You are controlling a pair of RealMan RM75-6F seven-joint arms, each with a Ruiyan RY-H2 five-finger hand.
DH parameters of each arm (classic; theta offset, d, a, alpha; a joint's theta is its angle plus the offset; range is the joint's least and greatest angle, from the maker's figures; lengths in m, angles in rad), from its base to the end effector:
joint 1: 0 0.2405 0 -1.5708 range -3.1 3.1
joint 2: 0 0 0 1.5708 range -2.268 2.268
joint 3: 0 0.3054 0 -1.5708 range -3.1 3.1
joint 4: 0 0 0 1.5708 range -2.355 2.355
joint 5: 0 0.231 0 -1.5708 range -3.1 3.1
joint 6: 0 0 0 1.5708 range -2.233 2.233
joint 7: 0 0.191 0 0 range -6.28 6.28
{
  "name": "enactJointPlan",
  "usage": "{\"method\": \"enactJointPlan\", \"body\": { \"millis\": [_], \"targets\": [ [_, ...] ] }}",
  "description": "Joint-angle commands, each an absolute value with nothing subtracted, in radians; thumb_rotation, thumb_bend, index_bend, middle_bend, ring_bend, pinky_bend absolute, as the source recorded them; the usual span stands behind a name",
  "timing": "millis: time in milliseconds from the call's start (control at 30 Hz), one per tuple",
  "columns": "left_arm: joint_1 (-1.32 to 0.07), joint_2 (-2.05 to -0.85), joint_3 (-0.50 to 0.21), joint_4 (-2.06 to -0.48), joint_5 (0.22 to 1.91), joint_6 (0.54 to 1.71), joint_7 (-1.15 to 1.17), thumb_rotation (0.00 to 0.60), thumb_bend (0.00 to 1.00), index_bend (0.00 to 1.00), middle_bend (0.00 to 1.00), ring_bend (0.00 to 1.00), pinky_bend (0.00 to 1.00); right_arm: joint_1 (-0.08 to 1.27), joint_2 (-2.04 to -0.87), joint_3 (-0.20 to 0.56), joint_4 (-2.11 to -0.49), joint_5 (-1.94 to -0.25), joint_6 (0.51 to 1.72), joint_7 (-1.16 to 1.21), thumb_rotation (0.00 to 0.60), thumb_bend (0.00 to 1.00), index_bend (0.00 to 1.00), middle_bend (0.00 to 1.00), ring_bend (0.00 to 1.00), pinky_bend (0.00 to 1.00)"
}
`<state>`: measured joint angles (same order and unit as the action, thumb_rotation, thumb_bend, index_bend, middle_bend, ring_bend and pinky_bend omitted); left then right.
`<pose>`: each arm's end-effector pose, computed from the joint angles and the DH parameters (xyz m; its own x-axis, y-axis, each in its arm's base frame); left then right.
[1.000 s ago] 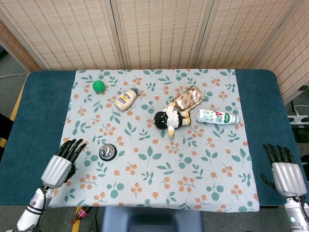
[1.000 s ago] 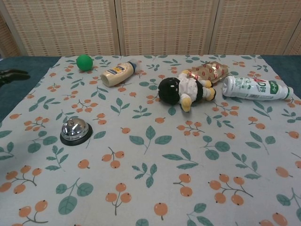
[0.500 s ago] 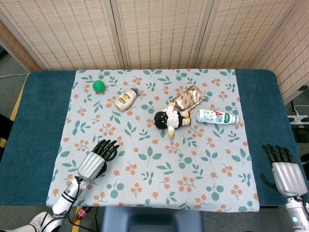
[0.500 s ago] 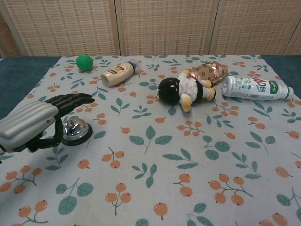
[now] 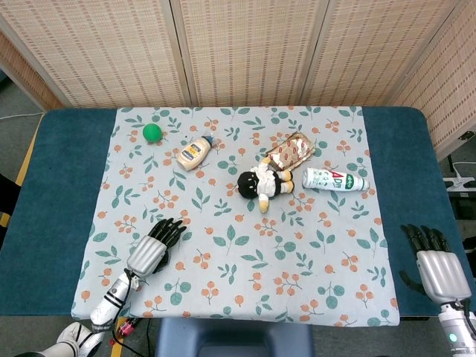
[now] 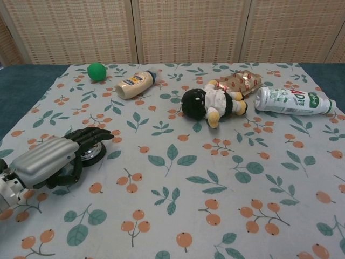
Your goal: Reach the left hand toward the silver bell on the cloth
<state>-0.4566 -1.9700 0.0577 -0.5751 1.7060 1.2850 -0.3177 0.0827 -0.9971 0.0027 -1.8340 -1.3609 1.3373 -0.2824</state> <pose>-0.2988 0.3375 -0.1371 0.4169 0.1838 0.8902 0.8236 -0.4908 -0.2843 -0.3608 -0.2130 0.1565 0.5221 -0.2305 0.8211 -0.8331 0.0685 0.5489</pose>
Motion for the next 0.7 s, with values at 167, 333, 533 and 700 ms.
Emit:
{"method": "enactJointPlan", "body": {
  "millis": [167,333,533,700],
  "targets": [
    [-0.453,-1.958,0.059,-0.568,1.696,1.328,-0.319,0.6,1.0,0.0,0.0,0.0,0.09,0.084,-0.99,0.0,-1.842,-1.36,1.333,-0.28,0.6,0.24,0.06,0.05,0.0,0.05],
    [-0.442,-1.811,0.044,-0.753,1.722,1.486,-0.249,0.6,1.0,0.0,0.0,0.0,0.09,0.088,-0.99,0.003,-1.84,-1.351,1.325,-0.271,0.6,0.24,0.05,0.05,0.0,0.05],
    [-0.341,-1.497,0.103,-1.064,1.709,1.544,-0.052,0.6,1.0,0.0,0.06,0.01,0.12,0.091,-0.991,0.005,-1.839,-1.345,1.323,-0.275,0.6,0.24,0.05,0.05,0.0,0.05],
    [-0.245,-1.373,0.103,-1.217,1.597,1.539,0.045,0.6,1.0,0.02,0.11,0.03,0.13,0.077,-1.054,0.027,-1.788,-1.364,1.403,-0.328,0.6,0.24,0.06,0.05,0.0,0.05]
  ]
}}
